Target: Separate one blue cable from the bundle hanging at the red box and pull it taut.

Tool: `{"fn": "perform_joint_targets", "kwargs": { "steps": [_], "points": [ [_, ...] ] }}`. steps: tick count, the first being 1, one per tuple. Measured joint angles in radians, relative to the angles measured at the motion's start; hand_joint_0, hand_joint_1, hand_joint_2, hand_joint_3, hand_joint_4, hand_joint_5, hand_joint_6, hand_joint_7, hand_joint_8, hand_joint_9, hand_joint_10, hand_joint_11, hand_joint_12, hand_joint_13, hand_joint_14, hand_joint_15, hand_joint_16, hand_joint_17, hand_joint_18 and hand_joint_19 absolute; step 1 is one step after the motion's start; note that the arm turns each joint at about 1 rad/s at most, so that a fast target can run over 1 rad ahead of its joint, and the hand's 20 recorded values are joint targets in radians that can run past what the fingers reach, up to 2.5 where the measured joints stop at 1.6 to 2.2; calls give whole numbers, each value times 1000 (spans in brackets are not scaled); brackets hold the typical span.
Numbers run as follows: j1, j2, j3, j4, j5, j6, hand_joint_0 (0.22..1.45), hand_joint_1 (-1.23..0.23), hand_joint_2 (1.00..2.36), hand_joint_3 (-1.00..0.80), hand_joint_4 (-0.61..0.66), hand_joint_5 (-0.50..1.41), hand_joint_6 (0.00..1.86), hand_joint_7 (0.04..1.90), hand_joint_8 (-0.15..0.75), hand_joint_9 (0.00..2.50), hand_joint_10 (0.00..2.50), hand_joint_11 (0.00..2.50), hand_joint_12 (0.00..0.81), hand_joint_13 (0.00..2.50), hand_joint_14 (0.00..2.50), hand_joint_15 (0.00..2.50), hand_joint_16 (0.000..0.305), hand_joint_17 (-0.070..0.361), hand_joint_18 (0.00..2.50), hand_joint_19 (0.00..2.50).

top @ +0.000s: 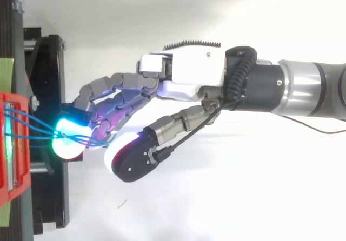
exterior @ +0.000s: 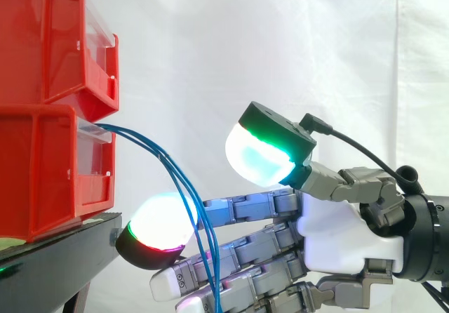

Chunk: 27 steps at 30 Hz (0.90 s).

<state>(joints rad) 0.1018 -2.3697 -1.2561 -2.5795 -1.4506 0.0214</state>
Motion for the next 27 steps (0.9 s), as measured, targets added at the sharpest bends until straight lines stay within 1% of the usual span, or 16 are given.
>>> {"fn": "perform_joint_targets", "kwargs": {
  "steps": [3, 7, 11, 16, 18, 23, 27],
  "points": [
    [0, 0, 1, 2, -3, 2, 565, -561, 1000, -498, 265, -195, 502, 903, 315, 619, 11, 433, 371, 781, 12, 357, 42, 96, 718, 298],
    [-2, 0, 6, 7, -6, 1, 580, -554, 1003, -457, 259, -191, 503, 914, 314, 624, 14, 438, 369, 787, 12, 366, 42, 95, 723, 313],
    [-6, 0, 13, 24, -6, 0, 585, -560, 1004, -456, 258, -192, 503, 917, 315, 623, 13, 437, 370, 790, 12, 367, 42, 95, 724, 316],
    [-8, -1, 16, 33, -6, -3, 587, -601, 1003, -446, 260, -192, 503, 919, 315, 623, 12, 437, 372, 792, 12, 369, 42, 95, 730, 316],
    [-8, 0, 16, 33, -6, -4, 609, -640, 1008, -383, 257, -191, 503, 932, 314, 622, 12, 436, 370, 796, 13, 371, 42, 94, 730, 321],
    [-8, -1, 17, 31, -5, -4, 614, -655, 1009, -358, 256, -191, 503, 936, 313, 621, 12, 437, 369, 799, 13, 377, 42, 94, 734, 326],
    [-8, 0, 17, 30, -5, -4, 615, -652, 1009, -373, 262, -188, 503, 967, 312, 623, 14, 437, 370, 801, 13, 378, 42, 94, 742, 325]
  ]
}}
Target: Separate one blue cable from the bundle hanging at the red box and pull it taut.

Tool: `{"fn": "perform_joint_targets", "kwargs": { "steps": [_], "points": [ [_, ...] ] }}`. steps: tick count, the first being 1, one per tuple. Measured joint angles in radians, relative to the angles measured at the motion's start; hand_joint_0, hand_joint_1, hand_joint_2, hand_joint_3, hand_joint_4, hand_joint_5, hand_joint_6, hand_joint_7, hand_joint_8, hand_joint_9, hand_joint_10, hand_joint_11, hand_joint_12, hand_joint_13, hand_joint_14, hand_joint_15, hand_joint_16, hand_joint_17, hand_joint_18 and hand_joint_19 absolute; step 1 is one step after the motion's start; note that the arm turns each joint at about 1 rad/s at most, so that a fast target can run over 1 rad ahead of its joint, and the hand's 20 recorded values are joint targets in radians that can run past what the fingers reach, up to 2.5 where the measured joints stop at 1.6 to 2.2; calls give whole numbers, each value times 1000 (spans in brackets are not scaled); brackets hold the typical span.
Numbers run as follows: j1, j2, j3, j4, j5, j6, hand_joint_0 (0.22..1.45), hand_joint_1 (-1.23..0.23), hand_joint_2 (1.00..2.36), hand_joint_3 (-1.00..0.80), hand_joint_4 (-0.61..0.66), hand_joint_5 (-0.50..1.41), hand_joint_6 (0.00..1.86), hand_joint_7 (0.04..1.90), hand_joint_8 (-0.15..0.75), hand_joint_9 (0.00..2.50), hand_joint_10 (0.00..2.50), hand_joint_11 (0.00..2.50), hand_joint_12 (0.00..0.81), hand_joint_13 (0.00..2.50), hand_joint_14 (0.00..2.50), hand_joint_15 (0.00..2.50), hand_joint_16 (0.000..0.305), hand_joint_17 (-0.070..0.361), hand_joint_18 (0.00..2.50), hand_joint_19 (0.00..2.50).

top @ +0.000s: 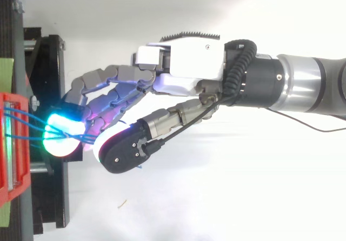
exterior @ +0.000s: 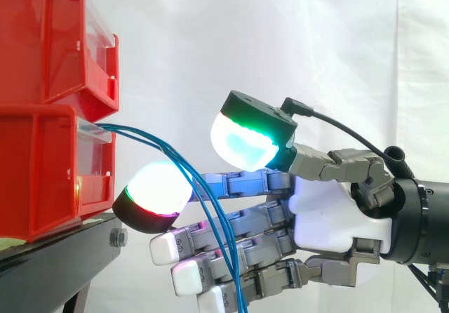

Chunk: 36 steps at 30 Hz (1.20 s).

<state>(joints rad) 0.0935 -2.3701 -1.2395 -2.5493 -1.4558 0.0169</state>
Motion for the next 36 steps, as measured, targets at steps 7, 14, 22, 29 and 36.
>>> {"fn": "perform_joint_targets", "kwargs": {
  "steps": [7, 14, 22, 29, 36],
  "points": [
    [0, 0, 0, 0, 0, -2, 597, -580, 1007, -409, 262, -158, 502, 1119, 316, 638, 12, 467, 368, 816, 13, 393, 42, 94, 748, 338],
    [0, 0, 0, 0, -1, -3, 594, -450, 1003, -446, 246, -140, 501, 1233, 324, 657, 12, 470, 370, 834, 13, 404, 42, 94, 749, 361],
    [0, 0, 0, -9, -4, -3, 594, -537, 1005, -429, 236, -144, 573, 1202, 328, 676, 13, 487, 374, 862, 14, 409, 42, 94, 783, 351],
    [0, 0, 0, -12, -3, -3, 636, -627, 1011, -334, 222, -165, 693, 1047, 330, 691, 13, 498, 372, 882, 15, 408, 41, 92, 806, 356],
    [0, 0, 0, -27, -4, -3, 627, -652, 1011, -328, 188, -178, 760, 965, 327, 697, 13, 502, 370, 894, 14, 427, 41, 92, 816, 373]
  ]
}}
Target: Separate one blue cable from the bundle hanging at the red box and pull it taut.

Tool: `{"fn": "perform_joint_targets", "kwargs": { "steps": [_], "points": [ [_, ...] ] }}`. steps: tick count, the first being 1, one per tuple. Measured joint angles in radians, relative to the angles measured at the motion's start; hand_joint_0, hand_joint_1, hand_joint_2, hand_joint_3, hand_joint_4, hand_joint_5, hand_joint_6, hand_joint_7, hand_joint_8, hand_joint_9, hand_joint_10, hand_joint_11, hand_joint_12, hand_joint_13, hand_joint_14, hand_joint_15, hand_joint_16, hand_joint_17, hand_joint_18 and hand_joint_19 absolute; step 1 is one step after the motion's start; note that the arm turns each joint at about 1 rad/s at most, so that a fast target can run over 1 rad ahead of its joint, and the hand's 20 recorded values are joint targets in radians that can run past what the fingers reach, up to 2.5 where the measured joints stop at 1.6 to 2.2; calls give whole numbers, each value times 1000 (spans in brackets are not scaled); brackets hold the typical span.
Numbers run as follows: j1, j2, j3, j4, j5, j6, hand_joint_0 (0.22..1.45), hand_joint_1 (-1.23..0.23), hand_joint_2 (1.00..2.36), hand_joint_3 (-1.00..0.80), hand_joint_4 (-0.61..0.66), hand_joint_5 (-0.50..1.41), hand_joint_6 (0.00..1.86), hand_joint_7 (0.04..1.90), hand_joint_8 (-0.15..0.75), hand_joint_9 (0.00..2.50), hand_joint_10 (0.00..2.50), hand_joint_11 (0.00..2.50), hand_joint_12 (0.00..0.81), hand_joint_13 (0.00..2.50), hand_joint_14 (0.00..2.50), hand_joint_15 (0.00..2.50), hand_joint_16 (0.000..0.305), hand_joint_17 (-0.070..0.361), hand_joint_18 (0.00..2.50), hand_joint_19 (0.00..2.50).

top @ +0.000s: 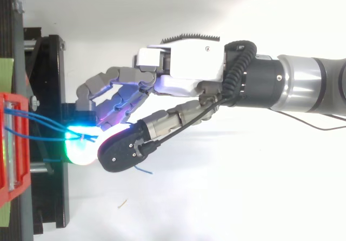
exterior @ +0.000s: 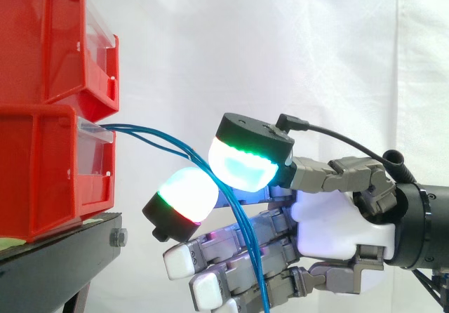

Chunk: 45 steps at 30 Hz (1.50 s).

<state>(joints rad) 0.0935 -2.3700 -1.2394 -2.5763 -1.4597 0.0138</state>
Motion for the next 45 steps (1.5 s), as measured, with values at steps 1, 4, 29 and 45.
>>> {"fn": "perform_joint_targets", "kwargs": {
  "steps": [1, 4, 29, 45],
  "points": [
    [0, 0, 0, -1, 0, 0, 601, -614, 1008, -383, 194, -177, 759, 973, 326, 697, 15, 503, 372, 895, 14, 432, 41, 92, 816, 372],
    [0, 0, 0, -1, -1, 0, 572, -522, 1003, -460, 204, -163, 744, 1012, 334, 713, 13, 510, 378, 899, 14, 440, 42, 95, 813, 393],
    [-4, 0, 32, -12, -7, -99, 604, -751, 1010, -344, 88, -156, 769, 1029, 317, 764, 16, 537, 377, 935, 16, 480, 43, 96, 851, 427],
    [-8, 0, 46, -60, -11, -118, 607, -607, 1012, -324, 111, -90, 707, 1195, 332, 887, 18, 541, 350, 945, 16, 480, 43, 96, 890, 447]
  ]
}}
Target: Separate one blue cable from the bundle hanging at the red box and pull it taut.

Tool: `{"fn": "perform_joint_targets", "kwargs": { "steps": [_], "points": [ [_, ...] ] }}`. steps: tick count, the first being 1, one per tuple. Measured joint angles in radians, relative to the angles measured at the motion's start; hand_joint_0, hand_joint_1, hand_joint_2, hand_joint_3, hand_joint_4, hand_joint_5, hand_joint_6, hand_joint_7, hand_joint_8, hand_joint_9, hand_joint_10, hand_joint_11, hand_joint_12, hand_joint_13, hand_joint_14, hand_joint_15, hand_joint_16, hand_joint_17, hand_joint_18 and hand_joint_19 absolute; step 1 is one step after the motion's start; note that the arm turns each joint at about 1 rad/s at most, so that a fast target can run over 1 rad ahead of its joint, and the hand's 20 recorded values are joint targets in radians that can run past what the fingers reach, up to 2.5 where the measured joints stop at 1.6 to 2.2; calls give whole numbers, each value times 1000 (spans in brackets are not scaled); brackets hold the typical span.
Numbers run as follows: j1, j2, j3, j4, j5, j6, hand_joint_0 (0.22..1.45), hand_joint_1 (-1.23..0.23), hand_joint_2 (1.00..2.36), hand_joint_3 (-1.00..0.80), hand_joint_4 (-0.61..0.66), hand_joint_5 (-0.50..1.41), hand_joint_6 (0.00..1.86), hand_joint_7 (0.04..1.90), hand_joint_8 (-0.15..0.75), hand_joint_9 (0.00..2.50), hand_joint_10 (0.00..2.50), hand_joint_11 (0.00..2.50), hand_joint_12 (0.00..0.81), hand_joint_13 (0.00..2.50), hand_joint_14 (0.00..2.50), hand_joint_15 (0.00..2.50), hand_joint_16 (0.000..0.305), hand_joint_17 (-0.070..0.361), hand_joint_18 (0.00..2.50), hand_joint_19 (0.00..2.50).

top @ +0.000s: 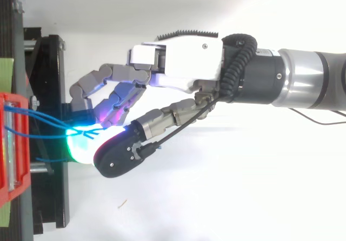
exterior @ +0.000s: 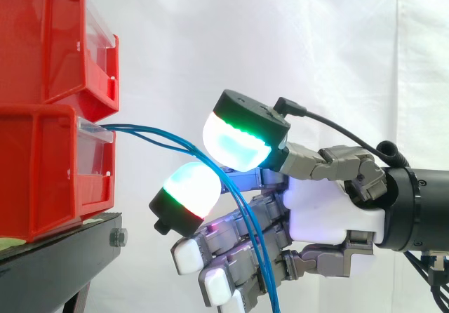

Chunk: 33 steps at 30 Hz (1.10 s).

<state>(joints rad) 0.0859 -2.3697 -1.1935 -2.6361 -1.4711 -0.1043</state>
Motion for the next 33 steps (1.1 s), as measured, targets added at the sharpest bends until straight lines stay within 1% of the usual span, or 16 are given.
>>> {"fn": "perform_joint_targets", "kwargs": {
  "steps": [3, 6, 9, 11, 12, 13, 14, 15, 16, 17, 18, 21, 24, 30, 31, 33],
  "points": [
    [1, 0, 0, -2, 0, -1, 597, -668, 1013, -241, 164, -118, 744, 1096, 351, 866, 14, 546, 378, 940, 15, 477, 48, 109, 925, 430],
    [2, 0, 0, -2, 0, -1, 596, -729, 1011, -223, 194, -147, 780, 1037, 355, 844, 16, 568, 391, 939, 15, 478, 51, 115, 935, 423],
    [2, 0, 0, -3, 0, -1, 606, -770, 1012, -247, 193, -174, 817, 1000, 337, 818, 15, 598, 390, 932, 16, 495, 50, 112, 912, 449],
    [2, 1, 0, -4, 1, 0, 558, -775, 1009, -337, 197, -181, 818, 996, 326, 800, 16, 601, 386, 932, 17, 513, 50, 113, 903, 468],
    [2, 1, 0, -4, 1, 0, 537, -754, 1003, -443, 196, -182, 814, 1002, 326, 797, 16, 606, 385, 931, 17, 510, 51, 115, 901, 477],
    [2, 1, 0, -5, 1, 0, 516, -720, 1000, -500, 200, -180, 808, 989, 331, 798, 16, 605, 386, 935, 16, 511, 52, 117, 910, 485],
    [2, 0, 0, -6, 1, 0, 510, -696, 1000, -500, 204, -179, 805, 977, 333, 801, 17, 596, 387, 935, 17, 502, 53, 119, 915, 484],
    [2, 1, 0, -8, 1, 1, 503, -638, 1000, -500, 212, -175, 796, 976, 340, 822, 15, 590, 385, 936, 16, 505, 53, 120, 921, 489],
    [2, 1, 0, -9, 1, 1, 514, -541, 1000, -500, 207, -169, 782, 985, 340, 830, 17, 590, 381, 932, 16, 500, 53, 119, 918, 498],
    [2, 1, 0, -12, 1, 2, 519, -508, 1000, -500, 197, -165, 774, 998, 342, 836, 17, 593, 375, 930, 16, 510, 53, 119, 920, 503],
    [2, 1, 0, -14, 1, 3, 542, -425, 1000, -500, 189, -160, 762, 1008, 332, 839, 16, 576, 364, 924, 16, 503, 52, 116, 910, 519],
    [2, 1, 1, -21, 1, 3, 575, -378, 1001, -480, 172, -142, 682, 1099, 329, 841, 18, 575, 356, 918, 17, 519, 51, 115, 905, 544],
    [2, 1, 1, -24, 0, 3, 594, -408, 1004, -440, 172, -141, 676, 1114, 329, 847, 18, 585, 356, 933, 18, 523, 51, 115, 906, 550],
    [0, 1, 3, -19, 3, -1, 616, -621, 1011, -334, 179, -140, 672, 1129, 328, 853, 16, 609, 365, 948, 17, 525, 51, 114, 929, 529],
    [-1, 1, 4, -18, 4, -1, 610, -682, 1011, -306, 182, -142, 683, 1110, 336, 856, 16, 607, 379, 956, 18, 524, 53, 119, 947, 523],
    [-3, 0, 5, -17, 6, -2, 598, -721, 1009, -275, 204, -148, 708, 1061, 354, 854, 15, 601, 402, 967, 15, 516, 58, 131, 985, 499]
  ]
}}
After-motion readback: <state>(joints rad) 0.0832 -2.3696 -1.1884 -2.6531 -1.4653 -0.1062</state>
